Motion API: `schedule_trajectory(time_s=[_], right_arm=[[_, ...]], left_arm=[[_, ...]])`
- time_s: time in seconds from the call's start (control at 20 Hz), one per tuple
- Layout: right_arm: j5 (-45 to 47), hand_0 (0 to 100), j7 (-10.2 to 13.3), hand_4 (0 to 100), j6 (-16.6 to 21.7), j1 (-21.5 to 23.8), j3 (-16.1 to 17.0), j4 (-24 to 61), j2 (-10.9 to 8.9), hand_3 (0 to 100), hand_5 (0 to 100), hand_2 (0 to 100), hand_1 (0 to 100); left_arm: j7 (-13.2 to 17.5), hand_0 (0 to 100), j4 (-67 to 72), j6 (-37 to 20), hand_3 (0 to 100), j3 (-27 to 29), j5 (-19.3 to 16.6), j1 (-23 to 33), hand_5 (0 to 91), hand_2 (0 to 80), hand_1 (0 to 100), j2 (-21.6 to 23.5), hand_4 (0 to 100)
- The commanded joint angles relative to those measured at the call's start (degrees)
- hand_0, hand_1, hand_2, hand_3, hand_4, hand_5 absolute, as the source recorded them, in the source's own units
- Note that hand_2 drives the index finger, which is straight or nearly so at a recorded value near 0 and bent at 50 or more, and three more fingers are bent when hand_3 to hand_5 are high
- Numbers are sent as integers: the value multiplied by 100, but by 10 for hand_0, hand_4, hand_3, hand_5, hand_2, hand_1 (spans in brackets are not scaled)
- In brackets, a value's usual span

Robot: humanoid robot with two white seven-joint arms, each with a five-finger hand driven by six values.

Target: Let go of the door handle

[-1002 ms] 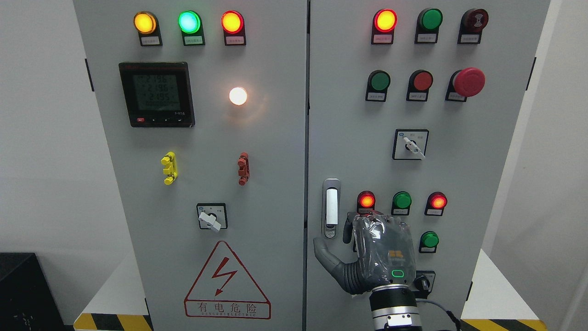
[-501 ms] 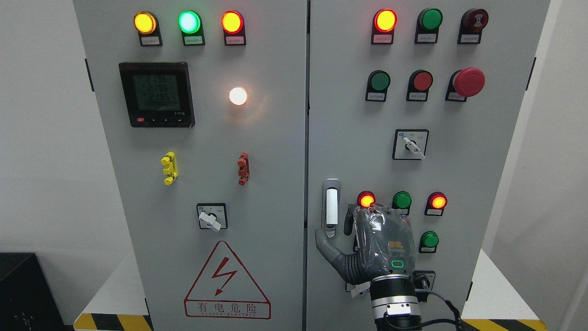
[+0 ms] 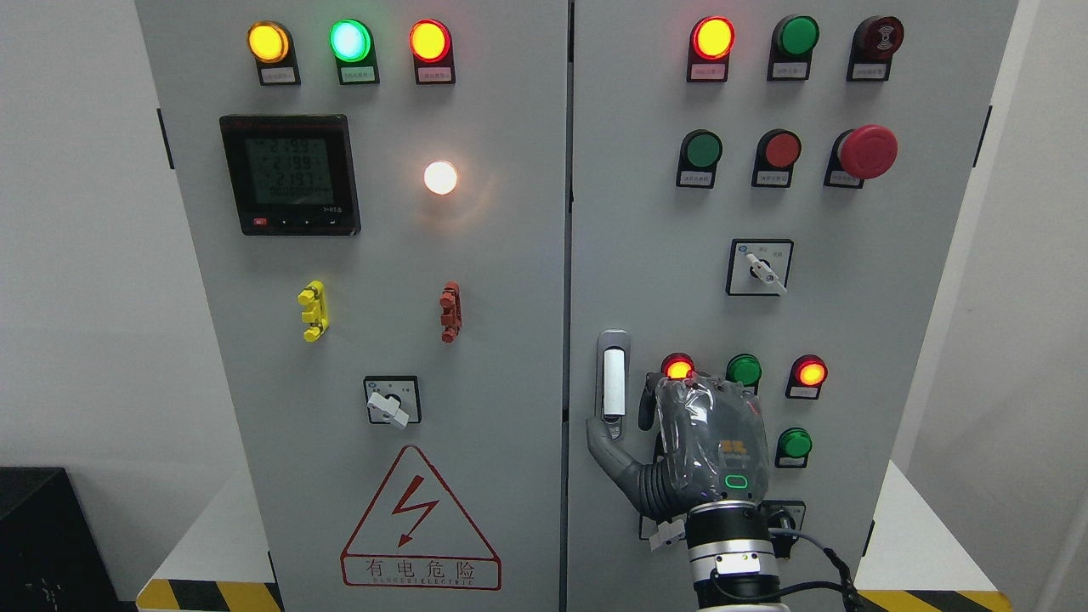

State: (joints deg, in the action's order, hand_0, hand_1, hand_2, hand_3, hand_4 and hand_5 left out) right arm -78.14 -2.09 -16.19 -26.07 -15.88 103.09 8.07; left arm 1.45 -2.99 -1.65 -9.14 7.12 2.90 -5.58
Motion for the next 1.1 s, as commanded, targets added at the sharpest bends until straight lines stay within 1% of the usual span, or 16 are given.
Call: schedule_trajectory(time_s=[0.0,0.3,0.55,0.9,1.05], right_arm=[[0,204,-2,777,-7,-21,23,-52,1,1000,698,740,374],[9,212,-2,776,-16,-21,67,-61,-7,1000,698,737,369],[9,227,7,776,-16,-127,85,-96,1,1000,698,737,363],[88,261,16,775,-16,-127,103,-96,1,1000,699,737,363],[88,294,16,775,-16,-127,103,-96,1,1000,699,736,361]], left_arm=[[4,0,0,7,108,0,0,0,0,43,0,-4,4],[4,0,0,-1,107,0,0,0,0,42,0,4,6],[4,0,0,7,107,0,0,0,0,42,0,4,6],[4,0,0,-1,106,0,0,0,0,42,0,4,6],[4,0,0,7,106,0,0,0,0,43,0,-4,6]])
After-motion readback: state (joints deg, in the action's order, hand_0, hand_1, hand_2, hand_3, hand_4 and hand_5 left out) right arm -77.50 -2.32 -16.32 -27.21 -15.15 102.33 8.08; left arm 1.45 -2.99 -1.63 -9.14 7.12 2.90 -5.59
